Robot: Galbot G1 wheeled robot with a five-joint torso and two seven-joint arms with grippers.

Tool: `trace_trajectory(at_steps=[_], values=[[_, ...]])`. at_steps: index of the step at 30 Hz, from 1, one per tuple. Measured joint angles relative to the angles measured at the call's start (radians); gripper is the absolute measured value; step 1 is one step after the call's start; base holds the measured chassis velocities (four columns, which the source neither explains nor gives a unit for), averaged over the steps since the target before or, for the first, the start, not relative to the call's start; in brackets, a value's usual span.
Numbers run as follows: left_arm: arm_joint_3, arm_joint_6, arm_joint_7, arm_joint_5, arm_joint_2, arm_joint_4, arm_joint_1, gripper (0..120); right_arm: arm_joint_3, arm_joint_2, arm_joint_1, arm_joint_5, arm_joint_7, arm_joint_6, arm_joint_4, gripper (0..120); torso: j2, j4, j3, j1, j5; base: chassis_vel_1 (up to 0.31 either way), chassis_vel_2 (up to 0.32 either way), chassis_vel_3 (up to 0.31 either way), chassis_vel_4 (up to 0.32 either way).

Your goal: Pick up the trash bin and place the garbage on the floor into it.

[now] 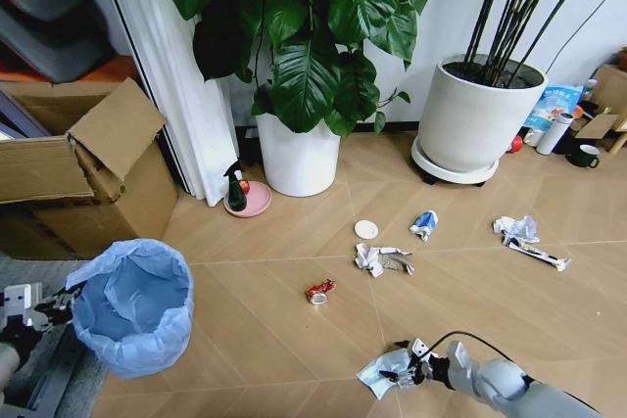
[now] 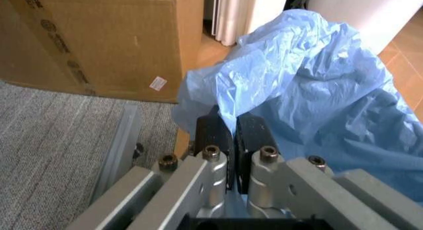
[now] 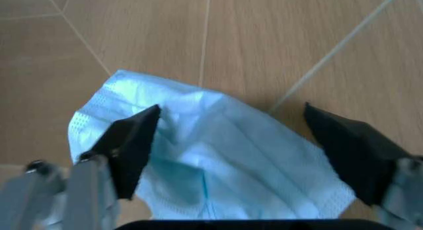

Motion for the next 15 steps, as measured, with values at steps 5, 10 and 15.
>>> trace_trajectory(at_steps=[5, 10, 15], values=[[-0.004, -0.003, 0.004, -0.004, 0.004, 0.007, -0.001, 0, -0.009, 0.015, 0.018, -0.002, -0.001, 0.002, -0.031, 58, 0.000, -0.0006, 0.000, 0.000, -0.0010, 0.000, 0.000, 0.000, 0.000], [-0.007, -0.004, 0.007, -0.007, 0.006, 0.010, -0.003, 0, -0.013, 0.016, 0.021, -0.002, -0.003, 0.002, -0.032, 39, 0.000, 0.0003, 0.000, 0.000, 0.0011, 0.000, 0.000, 0.000, 0.000], [-0.005, -0.004, 0.007, -0.008, 0.008, 0.013, -0.008, 0, -0.008, 0.016, 0.015, -0.003, -0.011, 0.002, -0.026, 19, 0.000, 0.0007, 0.000, 0.000, 0.0016, 0.000, 0.000, 0.000, 0.000]])
